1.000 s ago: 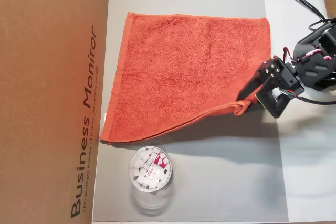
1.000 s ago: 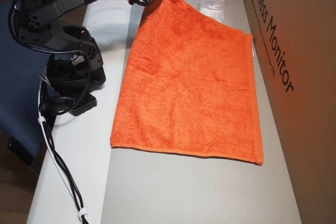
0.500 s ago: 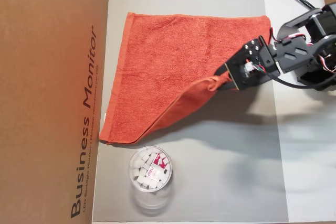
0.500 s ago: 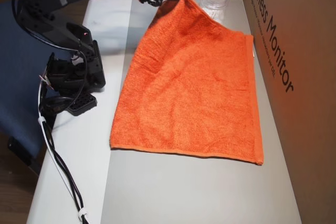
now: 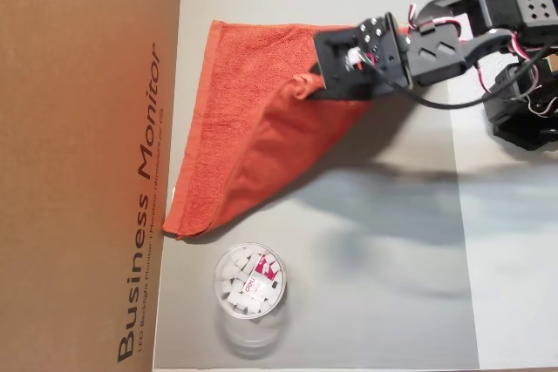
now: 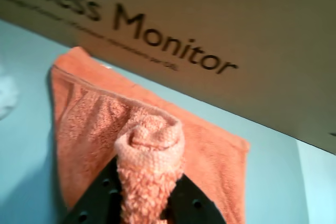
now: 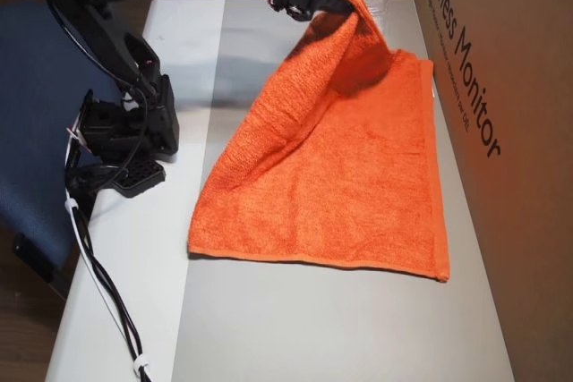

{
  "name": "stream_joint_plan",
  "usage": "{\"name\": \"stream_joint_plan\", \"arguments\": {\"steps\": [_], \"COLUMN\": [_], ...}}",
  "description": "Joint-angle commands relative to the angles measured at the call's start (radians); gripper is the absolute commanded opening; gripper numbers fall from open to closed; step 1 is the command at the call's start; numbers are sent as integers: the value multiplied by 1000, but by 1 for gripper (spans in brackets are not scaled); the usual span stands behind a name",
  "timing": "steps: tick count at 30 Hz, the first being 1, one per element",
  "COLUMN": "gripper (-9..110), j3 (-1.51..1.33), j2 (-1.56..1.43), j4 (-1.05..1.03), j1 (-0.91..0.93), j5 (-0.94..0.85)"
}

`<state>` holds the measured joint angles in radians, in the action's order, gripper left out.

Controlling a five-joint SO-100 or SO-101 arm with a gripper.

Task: Fold the blanket.

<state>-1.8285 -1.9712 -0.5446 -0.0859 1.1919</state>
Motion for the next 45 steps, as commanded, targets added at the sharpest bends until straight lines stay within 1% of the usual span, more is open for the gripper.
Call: {"name": "stream_joint_plan", "arguments": {"steps": [1, 10, 17, 34, 45], "gripper": [0, 0, 0, 0, 0], "j3": [126, 314, 376, 383, 620], "j2": [34, 196, 318, 465, 644], "j4": [17, 17, 18, 20, 20], "j1": [44, 150, 232, 287, 324], "j5": [-2, -3, 2, 319, 508]}}
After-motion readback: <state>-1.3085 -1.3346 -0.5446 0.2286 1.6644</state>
